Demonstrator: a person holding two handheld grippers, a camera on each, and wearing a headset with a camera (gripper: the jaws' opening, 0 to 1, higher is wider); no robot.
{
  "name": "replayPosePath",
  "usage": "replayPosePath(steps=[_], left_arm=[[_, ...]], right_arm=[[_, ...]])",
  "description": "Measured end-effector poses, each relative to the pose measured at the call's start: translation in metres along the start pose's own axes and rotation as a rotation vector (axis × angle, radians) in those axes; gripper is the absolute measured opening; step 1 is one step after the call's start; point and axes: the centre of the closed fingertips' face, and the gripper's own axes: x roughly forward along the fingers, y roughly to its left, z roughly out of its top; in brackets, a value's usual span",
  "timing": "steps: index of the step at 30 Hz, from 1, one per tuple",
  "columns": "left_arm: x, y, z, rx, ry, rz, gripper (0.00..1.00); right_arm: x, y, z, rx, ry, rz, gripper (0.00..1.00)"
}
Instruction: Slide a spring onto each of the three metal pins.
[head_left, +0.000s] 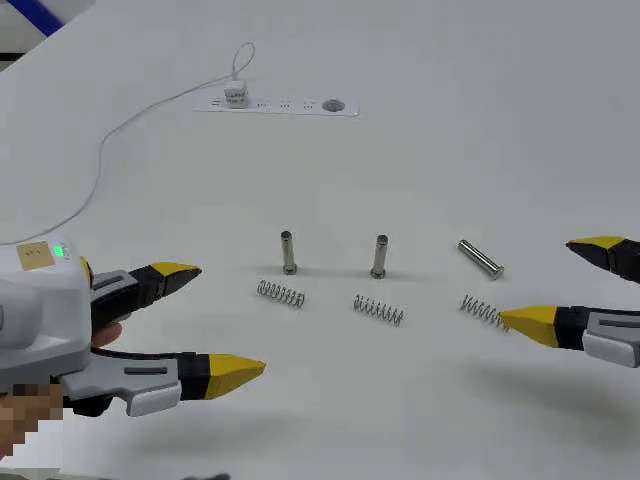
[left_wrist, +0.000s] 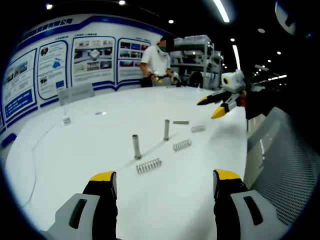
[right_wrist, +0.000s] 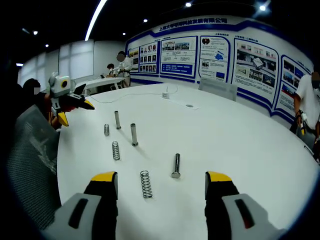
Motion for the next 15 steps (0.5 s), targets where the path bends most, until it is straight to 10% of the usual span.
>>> replayPosePath(steps=[15], left_arm=[[0.0,0.0,0.001,0.004,0.005,-0.001,0.8]], right_arm=[[0.029,-0.022,0.016,-0.003,0.07,-0.01,0.6]])
